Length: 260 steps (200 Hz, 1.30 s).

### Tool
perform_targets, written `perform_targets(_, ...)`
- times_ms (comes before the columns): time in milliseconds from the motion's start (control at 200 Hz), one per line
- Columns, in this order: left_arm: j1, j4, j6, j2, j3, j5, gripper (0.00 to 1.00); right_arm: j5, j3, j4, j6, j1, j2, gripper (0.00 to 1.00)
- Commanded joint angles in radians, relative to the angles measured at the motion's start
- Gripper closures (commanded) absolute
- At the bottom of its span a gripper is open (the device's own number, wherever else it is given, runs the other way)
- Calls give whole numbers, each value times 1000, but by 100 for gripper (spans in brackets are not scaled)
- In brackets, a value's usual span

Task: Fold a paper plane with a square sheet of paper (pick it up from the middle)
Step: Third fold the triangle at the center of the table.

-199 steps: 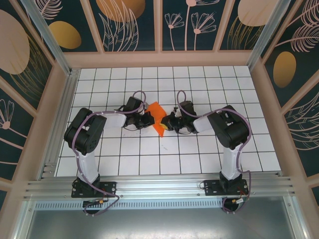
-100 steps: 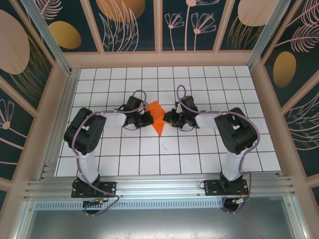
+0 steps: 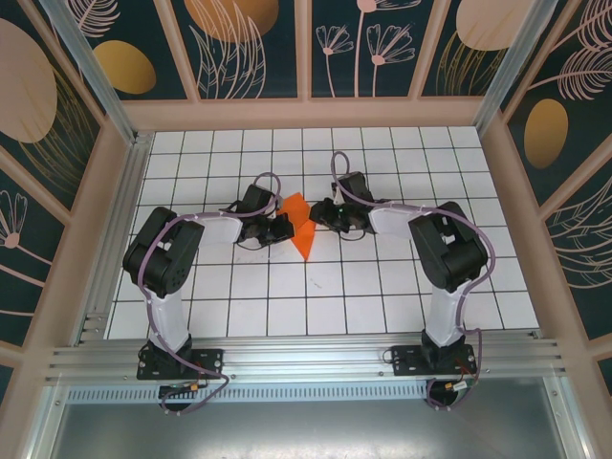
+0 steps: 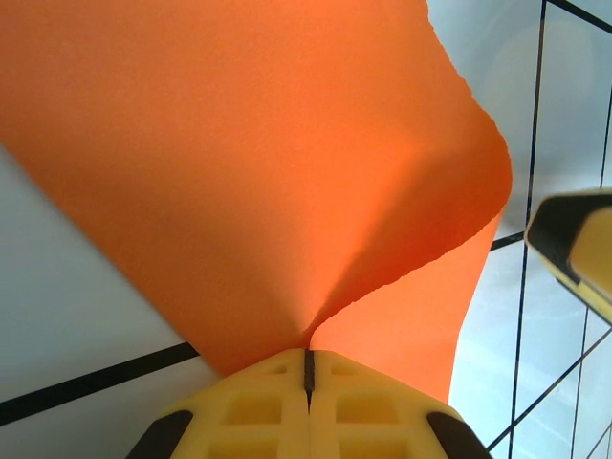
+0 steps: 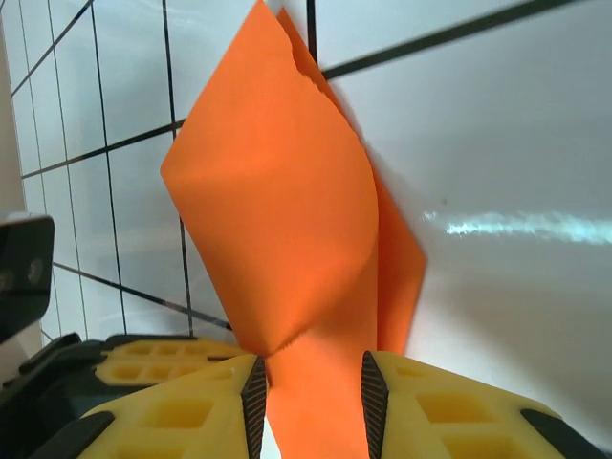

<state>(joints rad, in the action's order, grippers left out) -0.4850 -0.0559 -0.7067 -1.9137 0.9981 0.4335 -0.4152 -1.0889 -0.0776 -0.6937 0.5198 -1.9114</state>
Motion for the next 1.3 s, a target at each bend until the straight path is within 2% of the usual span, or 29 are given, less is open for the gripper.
perform_targets(0, -4, -1, 21, 6, 1, -7, 100, 20, -49, 60, 39, 8, -44, 65)
perform_targets(796, -4, -7, 16, 4, 5, -4, 100, 2, -132, 116, 48, 19, -143, 60)
perform_targets(971, -4, -3, 19, 24, 7, -35, 100, 33, -151, 166, 59, 22, -164, 57)
perform_targets(1296, 0, 8, 24, 30, 22, -75, 100, 86, -168, 221, 75, 22, -190, 57)
